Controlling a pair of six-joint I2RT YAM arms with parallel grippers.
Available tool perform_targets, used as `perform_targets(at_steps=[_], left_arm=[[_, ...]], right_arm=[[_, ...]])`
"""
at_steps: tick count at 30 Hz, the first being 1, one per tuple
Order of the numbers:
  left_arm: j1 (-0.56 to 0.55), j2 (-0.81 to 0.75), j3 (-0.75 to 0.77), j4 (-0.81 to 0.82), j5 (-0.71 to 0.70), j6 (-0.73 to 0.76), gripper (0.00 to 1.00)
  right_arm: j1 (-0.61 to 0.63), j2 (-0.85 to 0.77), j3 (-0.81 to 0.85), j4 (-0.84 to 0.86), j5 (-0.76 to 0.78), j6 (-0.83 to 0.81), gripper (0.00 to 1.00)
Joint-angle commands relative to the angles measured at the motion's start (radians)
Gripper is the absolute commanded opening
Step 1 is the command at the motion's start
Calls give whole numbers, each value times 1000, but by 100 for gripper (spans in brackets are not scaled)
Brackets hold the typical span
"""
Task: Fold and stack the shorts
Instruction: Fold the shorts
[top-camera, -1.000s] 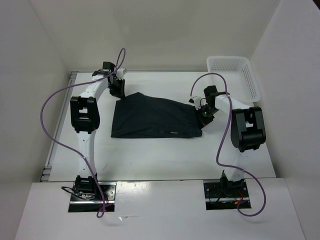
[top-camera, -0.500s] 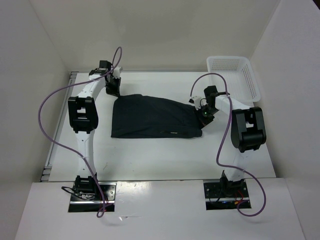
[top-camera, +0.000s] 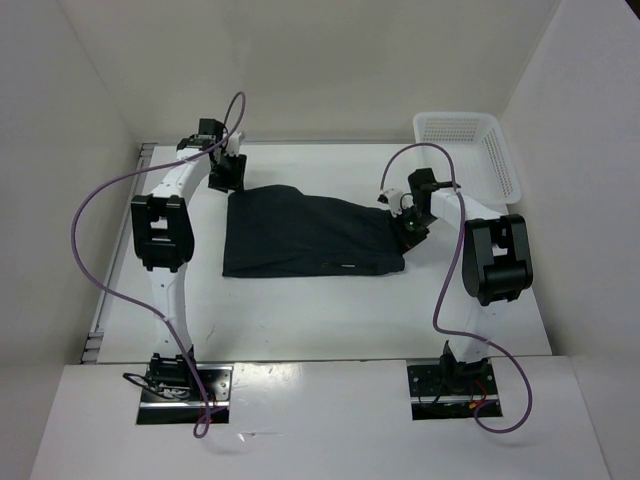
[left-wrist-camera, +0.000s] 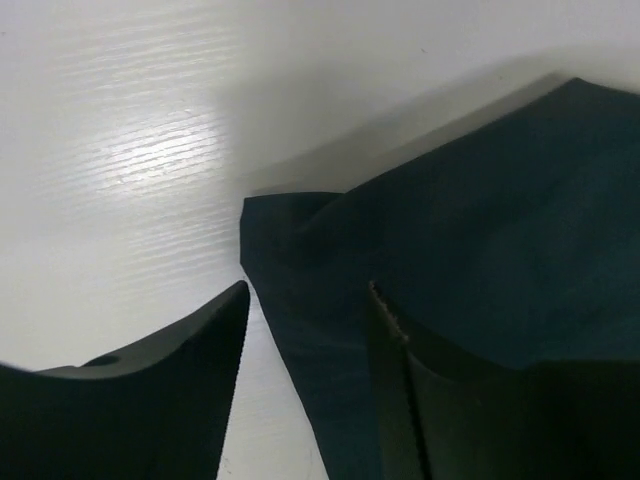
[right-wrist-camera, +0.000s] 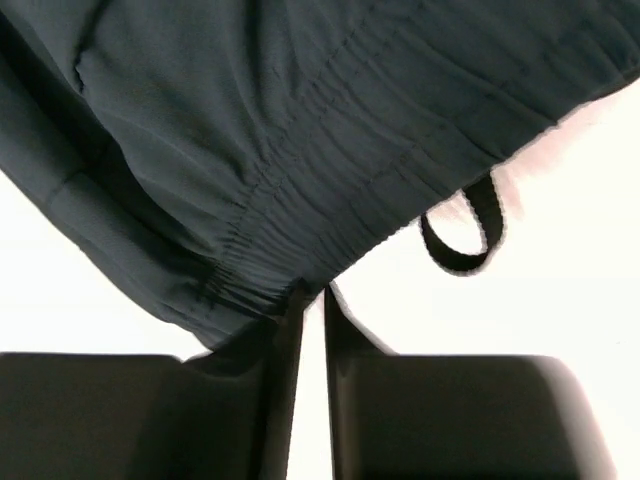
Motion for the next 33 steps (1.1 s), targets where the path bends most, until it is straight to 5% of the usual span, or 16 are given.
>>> perform_targets(at_steps=[1, 4, 11, 18, 33], left_arm=[[-2, -25, 11, 6, -30, 4, 60], [-2, -71, 24, -49, -31, 4, 61], [-109, -420, -361, -153, -103, 4, 62], [-242, -525, -679, -313, -75, 4, 67], [-313, -504, -780, 25, -204, 4, 77]], right_arm=[[14, -38, 41, 14, 29, 26, 23], [14, -58, 41, 14, 42, 26, 45], [14, -188, 121, -12, 94, 17, 60], [187, -244, 37, -27, 156, -141, 64], [303, -175, -58, -29, 123, -235, 67]])
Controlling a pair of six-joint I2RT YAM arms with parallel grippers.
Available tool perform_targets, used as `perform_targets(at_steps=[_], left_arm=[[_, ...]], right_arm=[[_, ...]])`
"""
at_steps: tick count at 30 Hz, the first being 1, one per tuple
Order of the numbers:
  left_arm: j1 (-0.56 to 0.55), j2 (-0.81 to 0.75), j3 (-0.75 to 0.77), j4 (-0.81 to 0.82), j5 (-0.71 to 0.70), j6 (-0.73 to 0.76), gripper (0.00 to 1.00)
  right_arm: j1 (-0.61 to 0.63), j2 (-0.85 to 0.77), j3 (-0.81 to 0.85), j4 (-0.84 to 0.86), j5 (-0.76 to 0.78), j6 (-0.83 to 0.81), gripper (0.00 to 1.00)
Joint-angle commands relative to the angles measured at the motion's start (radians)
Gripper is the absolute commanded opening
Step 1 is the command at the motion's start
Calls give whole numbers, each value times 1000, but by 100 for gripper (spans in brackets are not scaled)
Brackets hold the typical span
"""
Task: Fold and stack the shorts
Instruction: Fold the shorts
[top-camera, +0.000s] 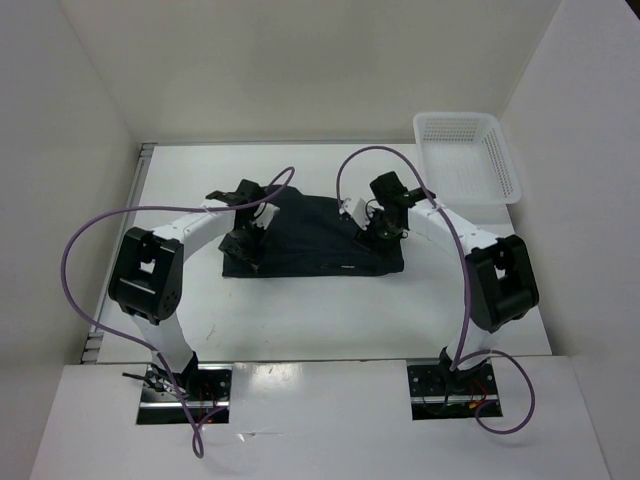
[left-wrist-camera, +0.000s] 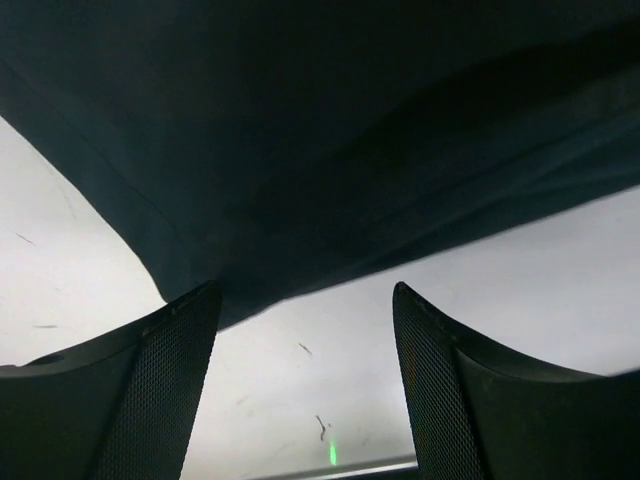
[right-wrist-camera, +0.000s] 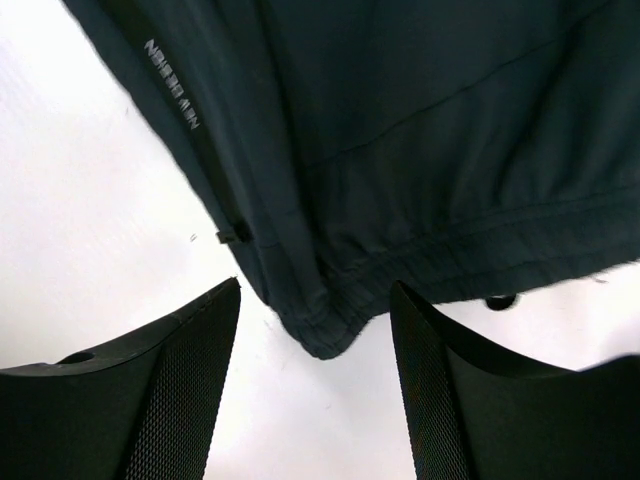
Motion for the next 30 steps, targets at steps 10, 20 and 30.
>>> perform_targets(at_steps=[10, 20, 30], left_arm=[[0, 66, -29, 96, -75, 4, 77], [22, 86, -39, 72, -93, 4, 7], [71, 28, 168, 18, -143, 4, 0]], right_arm=[[24, 37, -109, 69, 60, -49, 60], [24, 46, -71, 79, 88, -58, 1], [24, 37, 110, 196, 279, -47, 0]])
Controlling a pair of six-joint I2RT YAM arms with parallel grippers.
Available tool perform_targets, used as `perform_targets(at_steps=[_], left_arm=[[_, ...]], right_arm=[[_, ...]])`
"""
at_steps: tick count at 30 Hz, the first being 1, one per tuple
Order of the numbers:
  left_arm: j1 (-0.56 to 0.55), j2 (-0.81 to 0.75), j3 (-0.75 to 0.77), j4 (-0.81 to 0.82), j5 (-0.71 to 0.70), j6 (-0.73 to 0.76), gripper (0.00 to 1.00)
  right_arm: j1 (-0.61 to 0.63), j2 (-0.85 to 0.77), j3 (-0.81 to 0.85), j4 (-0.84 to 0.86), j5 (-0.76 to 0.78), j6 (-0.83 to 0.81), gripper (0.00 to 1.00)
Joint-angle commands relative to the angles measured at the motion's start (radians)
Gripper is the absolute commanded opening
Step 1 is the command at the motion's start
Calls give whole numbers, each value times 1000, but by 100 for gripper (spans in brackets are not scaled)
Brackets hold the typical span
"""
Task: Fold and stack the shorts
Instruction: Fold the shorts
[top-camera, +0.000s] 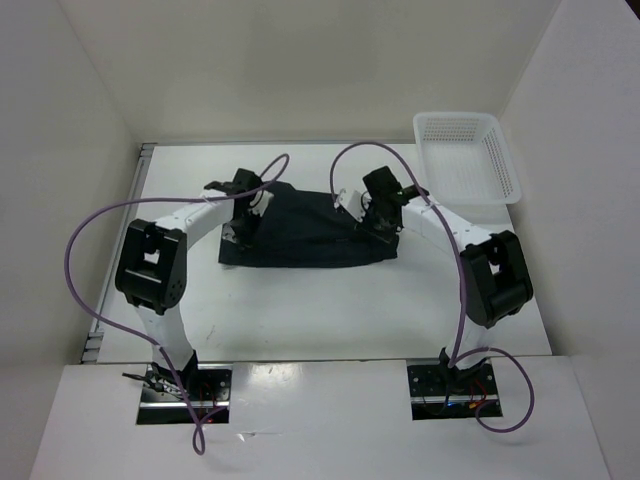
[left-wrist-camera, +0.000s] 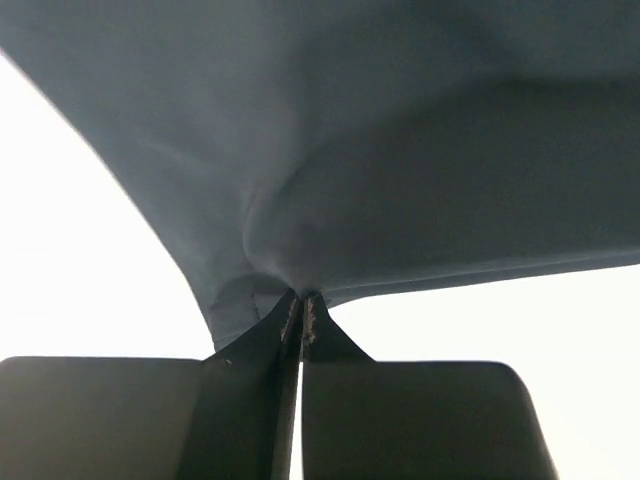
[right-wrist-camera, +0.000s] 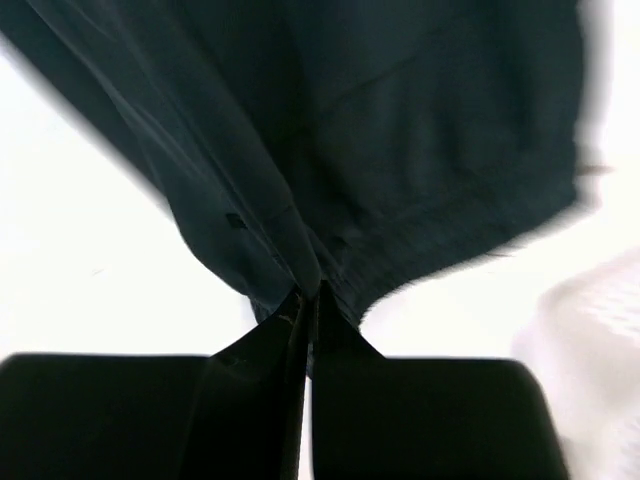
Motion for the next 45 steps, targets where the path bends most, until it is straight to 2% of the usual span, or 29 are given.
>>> perform_targets(at_steps=[1, 5, 6, 9, 11, 14, 15, 16, 19, 23, 24, 25, 28, 30, 31, 35, 45], left_arm=[[39, -48, 133, -38, -60, 5, 0], [39, -57, 219, -52, -69, 5, 7], [39, -57, 228, -52, -69, 5, 10], [48, -43, 228, -52, -106, 5, 14], [48, -54, 170, -63, -117, 5, 15], [58, -78, 86, -72, -117, 5, 16], [58, -78, 59, -72, -117, 5, 16], [58, -87, 18, -72, -117, 5, 14], [58, -97, -31, -63, -126, 5, 2], [49, -110, -68, -72, -83, 5, 1], [48, -110, -56, -72, -68, 5, 22], [35, -110, -41, -72, -48, 5, 34], [25, -92, 50, -37, 23, 5, 54], [25, -81, 76, 26, 23, 5, 54], [25, -72, 85, 41, 11, 5, 57], [61, 15, 131, 29, 11, 5, 61], [71, 181, 220, -26, 61, 5, 62]], right_arm=[[0, 1, 133, 129, 157, 0, 0], [0, 33, 224, 252, 278, 30, 0], [0, 50, 233, 343, 316, 30, 0], [0, 83, 245, 448, 421, 30, 0], [9, 83, 245, 448, 402, 30, 0], [51, 6, 88, 407, 366, -3, 0], [98, -23, 27, 407, 365, -19, 0], [124, -78, -94, 427, 365, -34, 0], [216, -146, -263, 436, 355, -34, 0], [226, -203, -322, 396, 318, -7, 0], [226, -203, -322, 396, 304, -7, 0], [226, -203, -310, 396, 304, -7, 0], [226, -181, -281, 396, 293, 3, 0], [226, -172, -281, 396, 284, 3, 0], [226, -172, -272, 396, 284, -6, 0], [226, -163, -272, 396, 263, -16, 0], [226, -145, -250, 369, 244, -25, 0]])
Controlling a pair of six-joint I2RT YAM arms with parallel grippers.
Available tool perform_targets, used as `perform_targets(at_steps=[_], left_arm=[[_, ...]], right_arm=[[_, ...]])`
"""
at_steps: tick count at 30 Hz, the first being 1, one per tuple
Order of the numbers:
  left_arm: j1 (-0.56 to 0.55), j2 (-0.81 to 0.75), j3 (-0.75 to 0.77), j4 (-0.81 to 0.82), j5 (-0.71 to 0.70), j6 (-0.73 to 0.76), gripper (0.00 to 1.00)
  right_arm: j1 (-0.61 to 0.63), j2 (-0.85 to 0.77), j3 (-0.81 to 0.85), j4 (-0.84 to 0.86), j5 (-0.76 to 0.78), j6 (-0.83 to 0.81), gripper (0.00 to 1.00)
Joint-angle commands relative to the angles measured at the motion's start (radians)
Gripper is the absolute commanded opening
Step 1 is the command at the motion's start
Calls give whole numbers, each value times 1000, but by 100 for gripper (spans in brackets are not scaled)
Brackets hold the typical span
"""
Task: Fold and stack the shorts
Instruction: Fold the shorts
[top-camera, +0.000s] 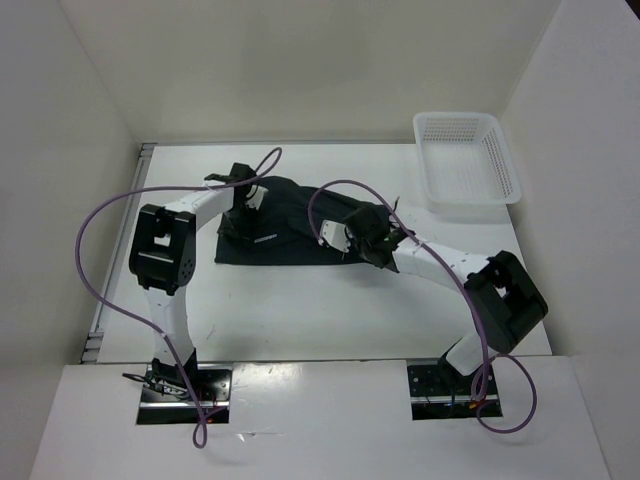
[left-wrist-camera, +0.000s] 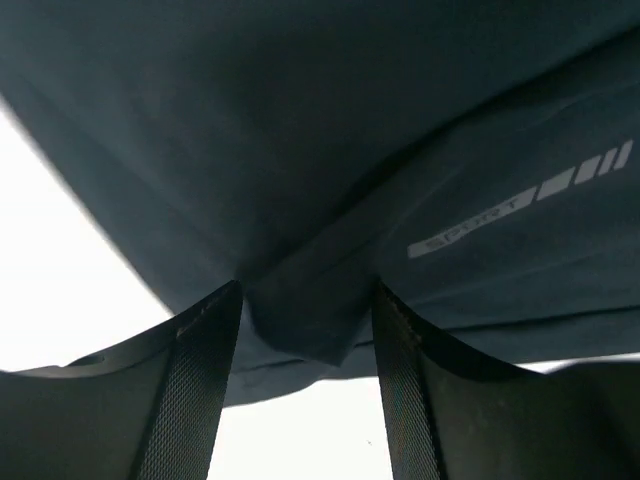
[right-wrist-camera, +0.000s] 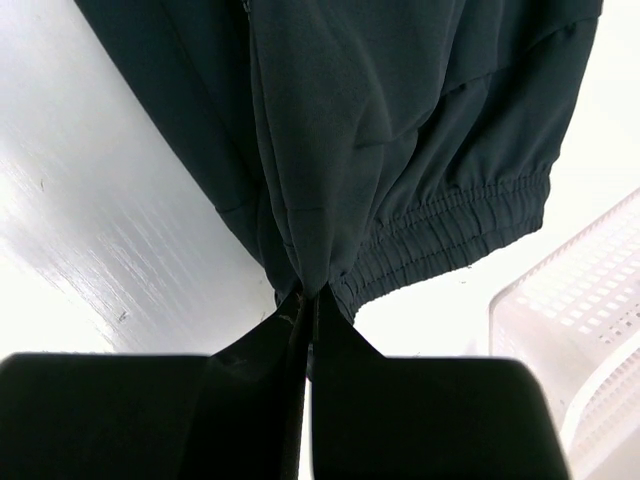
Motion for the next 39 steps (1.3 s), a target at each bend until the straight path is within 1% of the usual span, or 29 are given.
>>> perform_targets(at_steps=[1, 2, 3, 5, 6, 8, 9, 10, 14, 16, 17, 18, 19, 20, 21, 22, 24, 26, 27, 28, 29, 31, 32, 35, 36, 39], left_arm=[[7, 32, 55, -21, 48, 3, 60], [7, 32, 64, -30, 48, 3, 57], [7, 32, 64, -31, 63, 3, 45], [7, 23, 73, -31, 74, 3, 32], [7, 11, 73, -31, 74, 3, 20], [7, -3, 73, -31, 74, 3, 7], [7, -19, 82, -31, 63, 3, 2], [7, -28, 82, -31, 63, 3, 0], [27, -69, 101, -20, 8, 3, 0], [37, -78, 114, 32, -53, 3, 0], [62, -78, 139, 55, -78, 3, 0], [72, -78, 159, 75, -101, 3, 0], [83, -78, 185, 91, -119, 3, 0], [98, -78, 212, 115, -154, 3, 0], [98, -78, 264, 126, -170, 3, 0], [109, -91, 277, 155, -196, 3, 0], [109, -121, 268, 192, -211, 3, 0], [109, -181, 173, 230, -212, 3, 0], [109, -198, 132, 230, -225, 3, 0], [109, -222, 43, 230, -238, 3, 0], [109, -236, -3, 244, -263, 3, 0], [109, -276, -86, 244, -264, 3, 0], [109, -290, -155, 244, -264, 3, 0], [109, -321, -226, 175, -242, 3, 0], [109, -331, -269, 142, -232, 3, 0], [97, -332, -330, 120, -206, 3, 0]], right_arm=[[-1, 7, 64, 10, -26, -6, 0], [-1, 16, 64, 10, -26, -6, 0], [-1, 16, 64, 10, -26, -6, 0], [-1, 16, 64, 10, -26, -6, 0], [-1, 16, 64, 10, -26, -6, 0], [-1, 25, 73, 10, -26, -6, 0], [-1, 25, 73, 10, -26, -6, 0], [-1, 25, 73, 10, -26, -6, 0], [-1, 46, 94, 46, 4, -17, 0], [-37, 74, 130, 103, 46, -38, 0], [-59, 88, 149, 129, 64, -38, 0], [-82, 106, 171, 158, 87, -71, 0], [-127, 128, 223, 190, 145, -89, 0], [-151, 172, 254, 250, 173, -105, 0], [-171, 193, 322, 269, 196, -128, 0], [-197, 213, 356, 278, 225, -129, 0], [-197, 226, 397, 278, 225, -155, 0], [-173, 226, 388, 267, 213, -164, 0], [-159, 200, 348, 257, 203, -164, 0], [-130, 189, 320, 257, 192, -164, 0], [-116, 180, 293, 257, 192, -164, 0], [-90, 143, 208, 244, 181, -164, 0], [-65, 132, 164, 214, 161, -150, 0], [-22, 86, 101, 162, 111, -107, 0], [-13, 67, 87, 119, 91, -98, 0], [19, 44, 30, 83, 38, -78, 0]])
